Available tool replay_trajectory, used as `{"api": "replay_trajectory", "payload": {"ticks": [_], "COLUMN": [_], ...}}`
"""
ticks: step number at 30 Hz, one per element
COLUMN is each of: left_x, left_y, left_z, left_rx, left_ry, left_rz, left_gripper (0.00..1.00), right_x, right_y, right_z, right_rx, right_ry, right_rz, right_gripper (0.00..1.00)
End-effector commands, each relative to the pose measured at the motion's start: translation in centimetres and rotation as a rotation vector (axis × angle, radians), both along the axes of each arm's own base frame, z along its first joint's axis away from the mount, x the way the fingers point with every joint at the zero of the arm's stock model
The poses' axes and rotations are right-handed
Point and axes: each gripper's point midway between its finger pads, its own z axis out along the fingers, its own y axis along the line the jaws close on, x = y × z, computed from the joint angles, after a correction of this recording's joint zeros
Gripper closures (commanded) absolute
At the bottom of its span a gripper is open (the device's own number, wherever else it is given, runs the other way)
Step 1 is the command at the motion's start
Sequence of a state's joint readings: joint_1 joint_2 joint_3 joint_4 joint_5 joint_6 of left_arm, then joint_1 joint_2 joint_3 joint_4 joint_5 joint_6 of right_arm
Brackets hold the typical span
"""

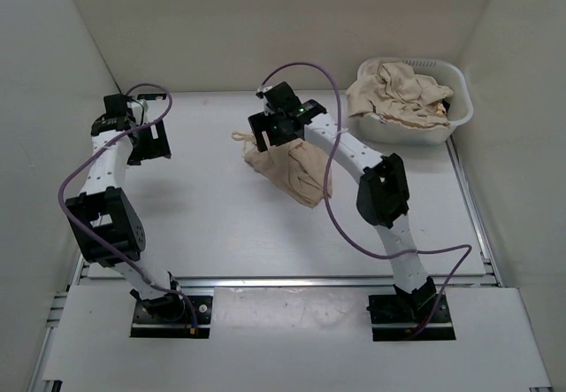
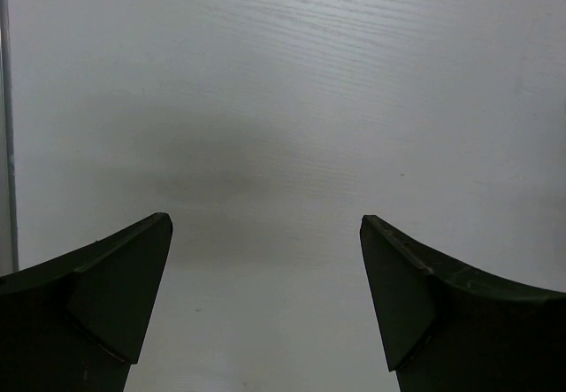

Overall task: Fold and stack the trousers
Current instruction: Grab the trousers from the pile

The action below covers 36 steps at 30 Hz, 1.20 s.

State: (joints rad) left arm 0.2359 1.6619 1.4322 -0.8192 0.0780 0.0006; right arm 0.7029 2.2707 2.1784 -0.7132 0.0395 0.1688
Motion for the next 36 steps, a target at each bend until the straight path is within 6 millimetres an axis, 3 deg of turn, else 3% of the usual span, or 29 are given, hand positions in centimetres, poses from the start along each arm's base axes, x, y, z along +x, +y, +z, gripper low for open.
{"api": "replay_trajectory", "payload": {"ticks": [1, 3, 4, 6, 8, 9, 10, 11, 14, 15, 16, 17, 19, 20, 22, 24, 25, 26, 27, 28, 29, 30, 31, 32, 34, 35, 36], "left_x": [0.9, 1.2, 1.2, 1.6, 1.9, 2.3, 2.5, 2.6, 2.8, 2.9, 2.7, 2.7, 2.7, 2.7, 2.9, 2.9, 2.6, 2.6, 2.8, 2.8, 2.8, 2.8, 2.8, 2.8, 2.5, 2.6, 2.1], "left_y": [0.4, 0.3, 0.3, 0.4, -0.1, -0.2, -0.1, -0.3, -0.2, -0.6, -0.6, -0.6, -0.6, -0.6, -0.6, -0.4, -0.5, -0.5, -0.4, -0.3, -0.3, -0.3, -0.1, -0.1, -0.6, -1.0, -1.1], "left_z": [1.0, 0.4, 0.4, -0.2, -0.2, -0.1, 0.2, 0.1, 0.5, 0.5, 0.4, 0.4, 0.4, 0.8, 1.2, 1.1, 1.4, 1.4, 1.7, 1.7, 1.7, 1.7, 1.7, 1.7, 2.0, 2.0, 1.4], "left_rx": [0.017, 0.005, 0.005, 0.001, -0.007, -0.014, -0.012, -0.022, -0.019, -0.019, -0.021, -0.021, -0.021, -0.019, -0.017, -0.009, -0.009, -0.009, -0.007, 0.0, 0.001, 0.001, 0.008, 0.008, 0.008, 0.007, 0.002], "left_ry": [-0.029, -0.016, -0.016, -0.002, -0.005, -0.009, -0.018, -0.011, -0.023, -0.023, -0.014, -0.014, -0.014, -0.023, -0.033, -0.032, -0.032, -0.032, -0.04, -0.039, -0.039, -0.039, -0.037, -0.037, -0.036, -0.036, -0.012], "left_rz": [0.007, 0.002, 0.001, 0.001, -0.013, -0.018, -0.019, -0.023, -0.024, -0.033, -0.033, -0.033, -0.033, -0.033, -0.033, -0.028, -0.028, -0.028, -0.028, -0.023, -0.023, -0.023, -0.018, -0.018, -0.027, -0.038, -0.038], "left_gripper": [0.0, 0.0, 0.0, 0.0, 0.0, 0.0, 0.0, 0.0, 0.0, 0.0, 0.0, 0.0, 0.0, 0.0, 0.0, 0.0, 0.0, 0.0, 0.0, 0.0, 0.0, 0.0, 0.0, 0.0, 0.0, 0.0, 0.0], "right_x": [2.1, 2.4, 1.9, 1.3, 0.3, -0.7, -1.1, -2.0, -4.1, -4.7, -5.6, -7.3, -8.2, -9.1, -8.8, -10.1, -9.8, -10.9, -11.8, -11.9, -13.0, -13.7, -14.3, -15.8, -17.1, -17.9, -18.1], "right_y": [1.0, 1.2, 1.2, 0.2, 0.3, 0.7, 1.3, 2.7, 4.7, 5.2, 5.0, 3.3, 2.1, 0.0, -3.0, -5.6, -7.4, -8.8, -10.2, -11.8, -13.3, -15.7, -17.1, -19.3, -23.4, -26.4, -27.7], "right_z": [-4.9, -6.7, -9.0, -11.3, -12.9, -12.1, -10.8, -7.3, 0.6, 7.6, 10.5, 14.3, 18.4, 20.1, 20.8, 19.6, 18.3, 16.9, 13.1, 11.3, 8.6, 5.4, 3.6, 1.6, -1.4, -2.4, -2.8], "right_rx": [0.056, 0.024, -0.007, -0.063, -0.087, -0.092, -0.075, -0.004, 0.183, 0.317, 0.393, 0.459, 0.566, 0.605, 0.636, 0.649, 0.631, 0.605, 0.554, 0.53, 0.474, 0.416, 0.368, 0.28, 0.145, 0.01, -0.06], "right_ry": [0.089, 0.085, 0.119, 0.156, 0.187, 0.196, 0.192, 0.178, 0.17, 0.072, 0.055, 0.024, -0.043, -0.045, -0.021, 0.057, 0.078, 0.133, 0.226, 0.271, 0.358, 0.421, 0.455, 0.519, 0.56, 0.551, 0.536], "right_rz": [-0.049, -0.093, -0.109, -0.134, -0.131, -0.1, -0.083, -0.013, 0.092, 0.134, 0.168, 0.152, 0.163, 0.137, 0.08, 0.019, -0.03, -0.074, -0.122, -0.156, -0.205, -0.252, -0.286, -0.35, -0.444, -0.525, -0.549], "right_gripper": [0.11, 0.1, 0.1, 0.12, 0.55, 0.81, 0.98, 1.0, 1.0, 1.0, 1.0, 1.0, 1.0, 1.0, 1.0, 1.0, 1.0, 1.0, 1.0, 0.96, 0.88, 0.66, 0.38, 0.24, 0.12, 0.12, 0.12]}}
